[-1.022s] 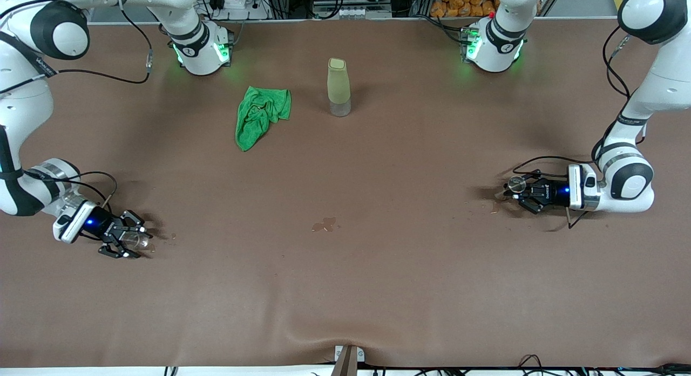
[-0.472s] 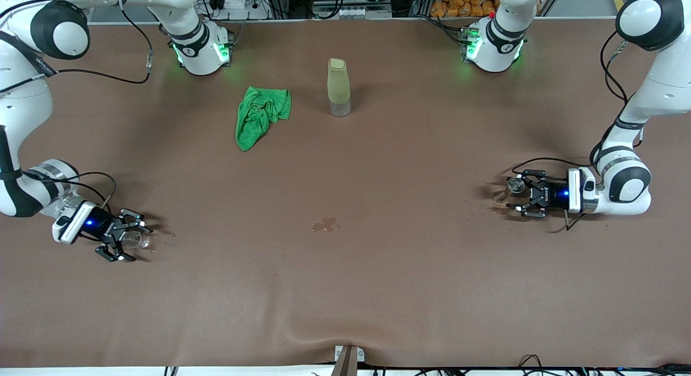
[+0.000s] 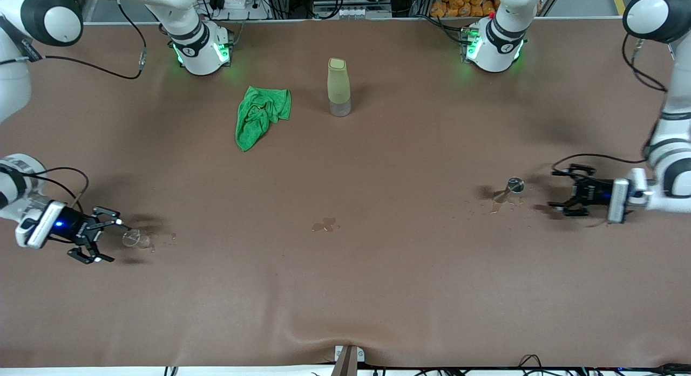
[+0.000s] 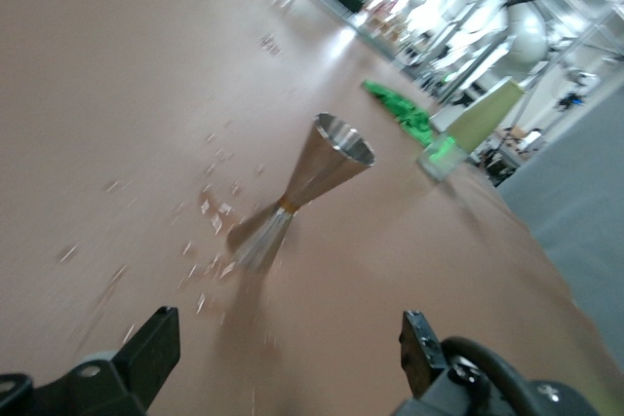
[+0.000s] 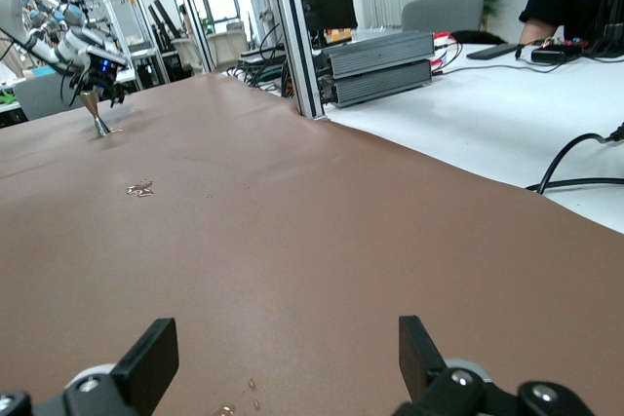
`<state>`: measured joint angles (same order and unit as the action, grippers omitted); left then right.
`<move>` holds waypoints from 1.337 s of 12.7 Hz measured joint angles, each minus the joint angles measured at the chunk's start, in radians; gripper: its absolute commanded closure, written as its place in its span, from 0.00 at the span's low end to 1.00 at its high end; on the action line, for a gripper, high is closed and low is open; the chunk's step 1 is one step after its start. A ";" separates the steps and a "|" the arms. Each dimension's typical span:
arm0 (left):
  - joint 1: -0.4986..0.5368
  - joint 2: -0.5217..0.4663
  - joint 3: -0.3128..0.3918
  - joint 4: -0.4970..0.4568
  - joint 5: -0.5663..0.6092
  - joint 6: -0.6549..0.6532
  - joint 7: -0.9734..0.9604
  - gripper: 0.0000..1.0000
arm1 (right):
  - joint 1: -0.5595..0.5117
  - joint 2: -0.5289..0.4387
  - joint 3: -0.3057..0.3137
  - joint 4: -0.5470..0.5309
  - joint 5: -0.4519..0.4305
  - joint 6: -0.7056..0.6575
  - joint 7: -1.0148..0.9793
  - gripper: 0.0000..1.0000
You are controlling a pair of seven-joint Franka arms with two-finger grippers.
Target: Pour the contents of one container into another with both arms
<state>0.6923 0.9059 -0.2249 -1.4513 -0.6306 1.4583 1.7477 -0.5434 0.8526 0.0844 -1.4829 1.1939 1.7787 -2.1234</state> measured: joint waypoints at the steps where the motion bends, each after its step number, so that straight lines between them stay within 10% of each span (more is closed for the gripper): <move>1: 0.003 -0.025 -0.001 0.024 0.021 -0.008 -0.101 0.00 | 0.001 -0.019 0.003 0.003 -0.015 -0.002 0.041 0.00; 7: -0.095 -0.193 -0.037 0.120 0.101 -0.011 -0.576 0.00 | 0.098 -0.162 0.016 0.015 -0.092 0.054 0.347 0.00; 17: -0.401 -0.508 -0.044 0.161 0.301 -0.012 -1.456 0.00 | 0.224 -0.431 0.004 0.020 -0.463 0.094 0.950 0.00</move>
<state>0.2911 0.3984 -0.2690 -1.2904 -0.3300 1.4466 0.2921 -0.3197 0.4218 0.0886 -1.4627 0.7309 1.8724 -1.1737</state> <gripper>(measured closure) 0.000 0.000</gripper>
